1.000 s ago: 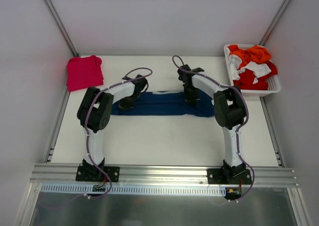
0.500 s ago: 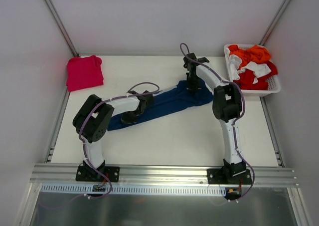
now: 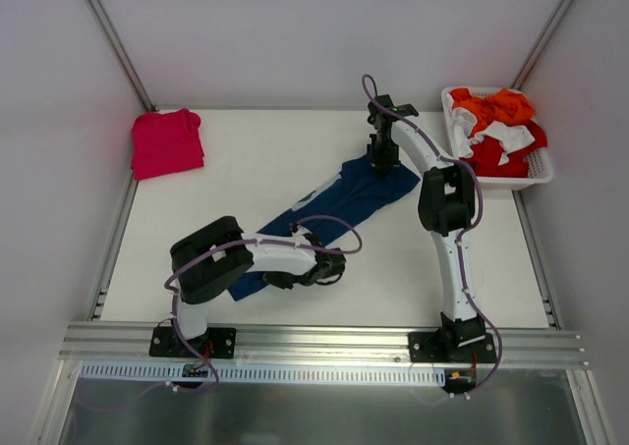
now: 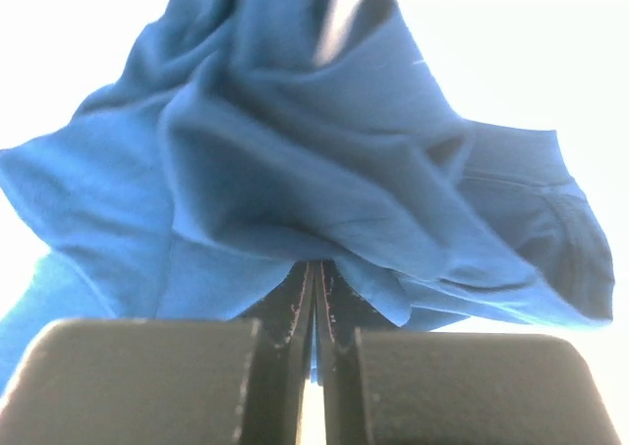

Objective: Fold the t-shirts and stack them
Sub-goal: Rotate the tshirt 90 degrees

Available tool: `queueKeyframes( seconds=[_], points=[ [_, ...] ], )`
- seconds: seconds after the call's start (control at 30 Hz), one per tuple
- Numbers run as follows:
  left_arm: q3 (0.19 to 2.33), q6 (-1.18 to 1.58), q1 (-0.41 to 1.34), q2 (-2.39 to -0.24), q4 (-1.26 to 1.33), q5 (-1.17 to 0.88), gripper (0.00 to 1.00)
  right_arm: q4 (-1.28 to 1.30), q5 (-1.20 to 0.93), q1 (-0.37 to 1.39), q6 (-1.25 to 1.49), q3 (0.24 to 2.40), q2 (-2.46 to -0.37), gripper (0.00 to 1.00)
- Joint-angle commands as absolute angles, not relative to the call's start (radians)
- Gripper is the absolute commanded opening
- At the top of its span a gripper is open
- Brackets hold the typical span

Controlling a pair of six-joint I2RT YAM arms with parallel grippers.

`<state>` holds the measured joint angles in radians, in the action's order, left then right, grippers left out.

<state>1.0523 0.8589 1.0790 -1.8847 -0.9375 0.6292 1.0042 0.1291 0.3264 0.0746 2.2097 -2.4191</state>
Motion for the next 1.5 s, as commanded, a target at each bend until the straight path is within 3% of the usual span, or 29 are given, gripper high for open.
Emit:
queueKeyframes(
  seconds=[0.0,0.37,0.7,0.93,1.2,1.3,1.33,1.37,1.47],
  points=[
    [1.063,1.075,1.231,-1.993,-0.802,0.298,0.00,1.042,0.124,0.301,0.038,2.263,-2.430,0.00],
    [1.351,1.129,1.623,-2.036,-0.805,0.310,0.00,1.040,0.111,0.284,-0.011,2.261,-2.422,0.01],
    [1.293,1.117,1.652,-1.822,-0.799,0.555,0.00,0.985,-0.095,0.278,-0.040,2.296,-2.430,0.01],
    [1.344,1.066,1.646,-1.796,-0.792,0.589,0.00,0.965,-0.279,0.268,-0.028,2.411,-2.520,0.00],
    [1.312,1.029,1.628,-1.654,-0.793,0.698,0.00,0.798,-0.220,0.284,-0.044,2.208,-2.317,0.02],
    [1.240,1.011,1.569,-1.574,-0.795,0.739,0.18,0.790,-0.150,0.293,-0.067,2.126,-2.156,0.22],
    [1.208,1.000,1.556,-1.516,-0.795,0.774,0.37,0.790,-0.143,0.293,-0.081,2.100,-2.114,0.22],
    [1.194,0.971,1.517,-1.488,-0.793,0.787,0.84,0.792,-0.121,0.293,-0.083,2.088,-2.073,0.24],
    [1.177,0.896,1.448,-1.396,-0.793,0.817,0.91,0.818,-0.114,0.298,-0.098,2.059,-1.918,0.43]
  ],
)
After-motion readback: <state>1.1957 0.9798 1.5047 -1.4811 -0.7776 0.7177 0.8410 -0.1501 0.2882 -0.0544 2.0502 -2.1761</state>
